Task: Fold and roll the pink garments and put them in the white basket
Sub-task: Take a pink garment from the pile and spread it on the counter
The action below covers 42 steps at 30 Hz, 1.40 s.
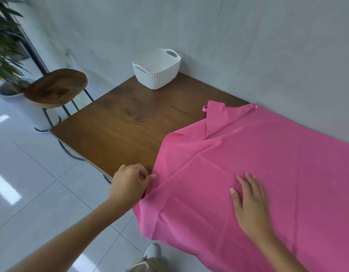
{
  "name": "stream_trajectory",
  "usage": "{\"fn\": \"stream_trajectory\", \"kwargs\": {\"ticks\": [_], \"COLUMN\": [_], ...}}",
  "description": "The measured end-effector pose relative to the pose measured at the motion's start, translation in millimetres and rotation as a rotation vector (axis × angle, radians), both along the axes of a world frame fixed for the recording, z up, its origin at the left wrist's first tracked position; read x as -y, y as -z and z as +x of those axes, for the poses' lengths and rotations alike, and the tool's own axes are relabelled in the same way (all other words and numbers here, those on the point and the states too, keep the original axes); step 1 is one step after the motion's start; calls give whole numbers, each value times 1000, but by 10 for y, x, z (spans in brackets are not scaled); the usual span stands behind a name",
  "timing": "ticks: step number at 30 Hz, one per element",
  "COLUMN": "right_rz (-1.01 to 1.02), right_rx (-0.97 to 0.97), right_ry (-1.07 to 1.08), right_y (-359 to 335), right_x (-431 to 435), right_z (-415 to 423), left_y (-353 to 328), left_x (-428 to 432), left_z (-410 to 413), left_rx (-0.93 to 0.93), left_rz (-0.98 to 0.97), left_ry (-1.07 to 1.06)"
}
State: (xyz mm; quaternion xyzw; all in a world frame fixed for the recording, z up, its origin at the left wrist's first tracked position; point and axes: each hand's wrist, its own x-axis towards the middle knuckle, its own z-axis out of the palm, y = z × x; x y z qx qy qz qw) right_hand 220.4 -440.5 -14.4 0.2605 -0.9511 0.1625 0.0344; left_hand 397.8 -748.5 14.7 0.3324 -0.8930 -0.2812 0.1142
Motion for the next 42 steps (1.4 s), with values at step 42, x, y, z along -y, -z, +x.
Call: {"fn": "stream_trajectory", "kwargs": {"ticks": [42], "right_rz": [63], "right_rx": [-60], "right_ry": [-67], "right_y": [9], "right_x": [-186], "right_z": [262], "left_y": [168], "left_x": [-54], "left_z": [386], "left_rx": [-4], "left_rz": [-417], "left_ry": [107]}}
